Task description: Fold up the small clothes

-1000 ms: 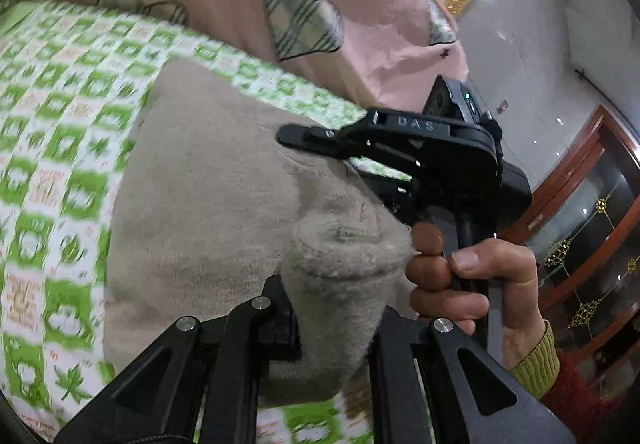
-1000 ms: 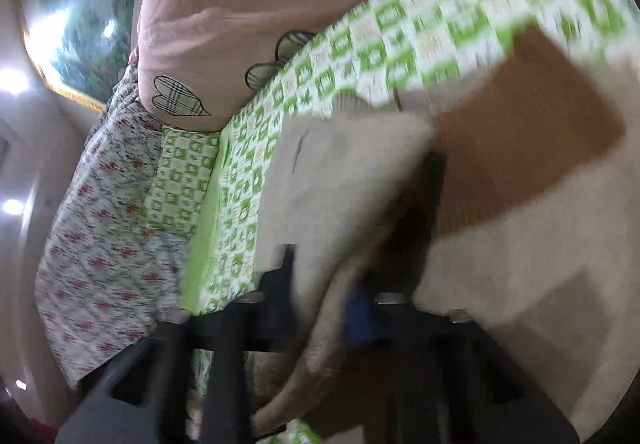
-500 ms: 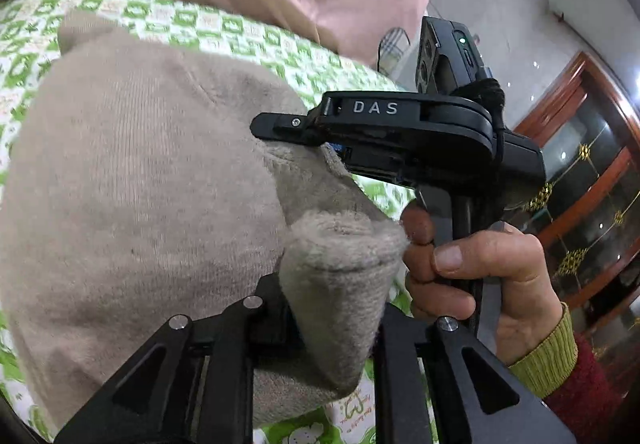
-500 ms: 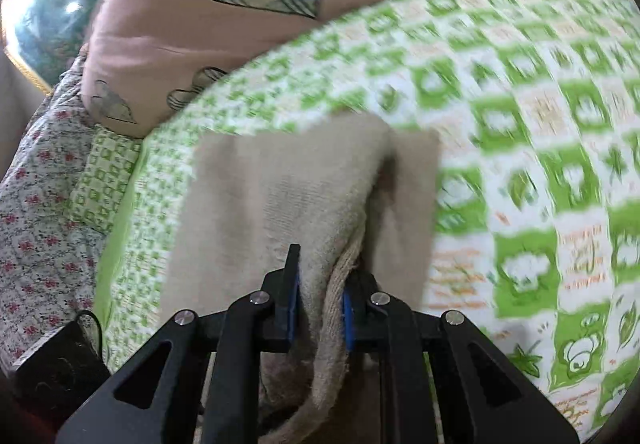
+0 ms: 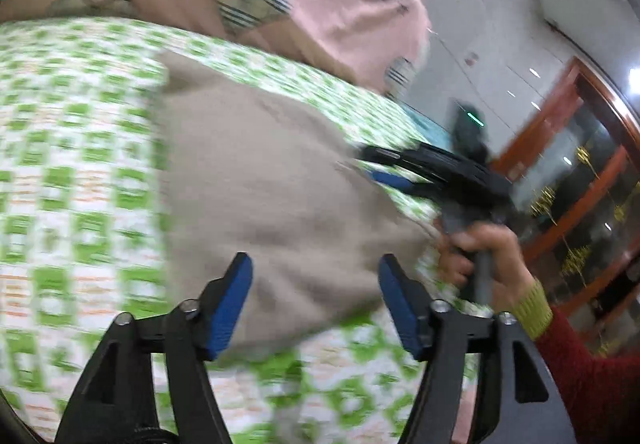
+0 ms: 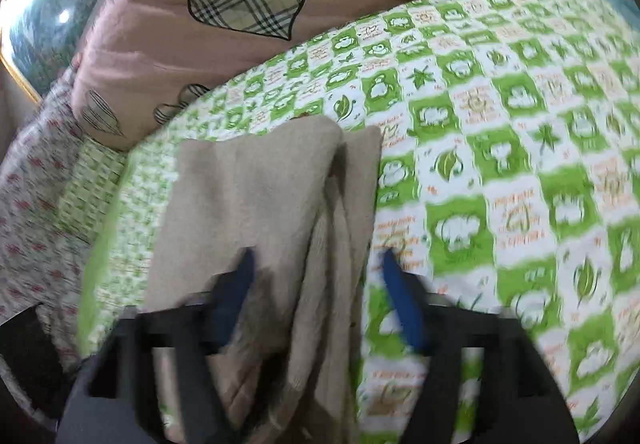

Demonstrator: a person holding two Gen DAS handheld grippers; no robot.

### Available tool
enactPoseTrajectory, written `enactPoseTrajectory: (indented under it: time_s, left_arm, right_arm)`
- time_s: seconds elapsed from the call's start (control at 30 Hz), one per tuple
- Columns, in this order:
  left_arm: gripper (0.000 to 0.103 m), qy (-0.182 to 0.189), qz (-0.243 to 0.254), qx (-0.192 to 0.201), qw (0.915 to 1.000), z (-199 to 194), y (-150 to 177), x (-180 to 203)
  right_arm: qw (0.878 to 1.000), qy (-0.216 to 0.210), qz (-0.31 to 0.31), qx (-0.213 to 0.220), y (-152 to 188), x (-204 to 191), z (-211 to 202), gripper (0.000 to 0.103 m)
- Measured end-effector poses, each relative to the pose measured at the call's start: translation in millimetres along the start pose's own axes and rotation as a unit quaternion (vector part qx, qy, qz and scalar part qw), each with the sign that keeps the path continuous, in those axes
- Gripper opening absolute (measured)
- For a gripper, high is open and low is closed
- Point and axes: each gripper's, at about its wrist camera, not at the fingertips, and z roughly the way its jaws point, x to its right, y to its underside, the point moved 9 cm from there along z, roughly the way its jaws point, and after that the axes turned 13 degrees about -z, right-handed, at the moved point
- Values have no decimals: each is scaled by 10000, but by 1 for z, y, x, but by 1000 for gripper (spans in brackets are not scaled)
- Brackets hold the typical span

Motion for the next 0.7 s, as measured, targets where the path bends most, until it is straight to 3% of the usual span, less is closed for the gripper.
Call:
enactPoseTrajectory:
  time_s: [0.1,0.27,0.43,0.5,0.57,0.6,0.7]
  left_arm:
    - [72,-176,-403,75,9990,1,-20,-31]
    - [76,34,-1013,-379,9941,39,-36,-60]
    - [81,-29,-1374,-770,9875,85,-43,-75]
    - [73,76,-1451,-902,9853,104,-44,-79]
    - [61,67,-1418,-865,9861,109,-48,-80]
    - [50,104,-1374,-830,9870,107,-49,-79]
    - [42,167,-1266,-585,9901,72,-52,-72]
  right_arm:
    - [9989,-442,170,72,5,-6,-5,80]
    - [9983,-426,246,-297,15,-8,13,80]
    - [9965,-567,60,-604,21,-14,34,80]
    - [9962,-607,69,-629,25,-13,45,78]
    - [9943,-887,214,-553,25,-17,47,51]
    - [9938,-933,295,-528,25,-19,47,50]
    - [9955,-871,-75,-353,20,-44,38,39]
